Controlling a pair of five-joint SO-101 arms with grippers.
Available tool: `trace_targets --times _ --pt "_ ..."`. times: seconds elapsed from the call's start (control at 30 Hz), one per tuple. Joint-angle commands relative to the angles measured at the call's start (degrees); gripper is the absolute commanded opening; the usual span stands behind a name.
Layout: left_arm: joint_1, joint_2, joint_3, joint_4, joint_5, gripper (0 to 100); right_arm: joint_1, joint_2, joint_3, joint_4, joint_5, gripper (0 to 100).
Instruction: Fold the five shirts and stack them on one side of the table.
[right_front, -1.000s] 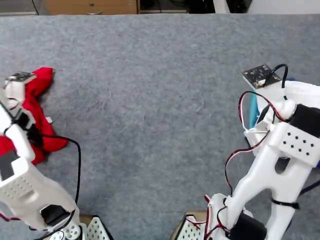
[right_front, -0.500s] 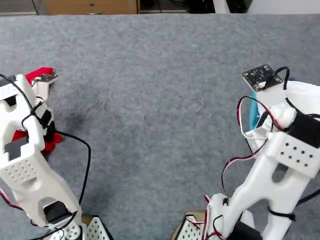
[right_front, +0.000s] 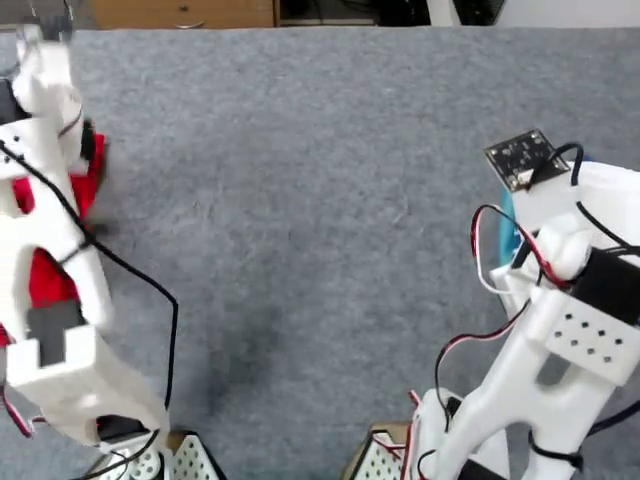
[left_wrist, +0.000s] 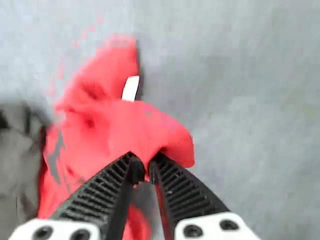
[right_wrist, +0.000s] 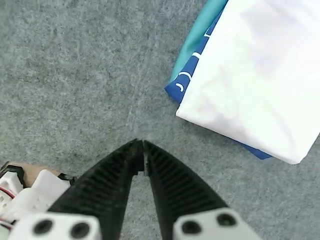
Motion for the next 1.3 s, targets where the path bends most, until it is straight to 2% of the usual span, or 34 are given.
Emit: trace_targets --times 0.0,0.3,0.4,0.5,0.67,0.87,1.07,1.27 --pt "9.58 -6.29 -10.9 0.26 8.88 2 -0.22 -2.42 1.45 1.14 -0.53 0.2" --pt "37.01 -9.89 -22.24 0.35 22.15 2 -0.22 -12.18 12.44 1.14 -0.26 0.2" --pt "40.79 -11.56 -21.45 1.14 22.86 2 -0.22 -15.08 14.9 1.05 -0.09 0.2" --pt "40.88 -13.23 -16.26 1.32 22.51 2 -0.57 -16.57 16.4 1.05 -0.09 0.2" --pt "26.55 -19.21 -0.97 1.32 21.63 2 -0.66 -16.66 16.57 0.88 1.58 0.2" --pt "8.09 -24.84 25.05 1.14 8.88 2 -2.59 -16.57 16.66 0.79 2.64 0.2" --pt "-10.9 -29.41 42.2 -3.52 -2.73 2 -8.22 -16.57 16.66 0.79 2.2 0.2" --pt "-20.22 -34.95 51.25 -4.22 -10.46 2 -17.54 -16.48 16.66 0.7 -1.41 0.2"
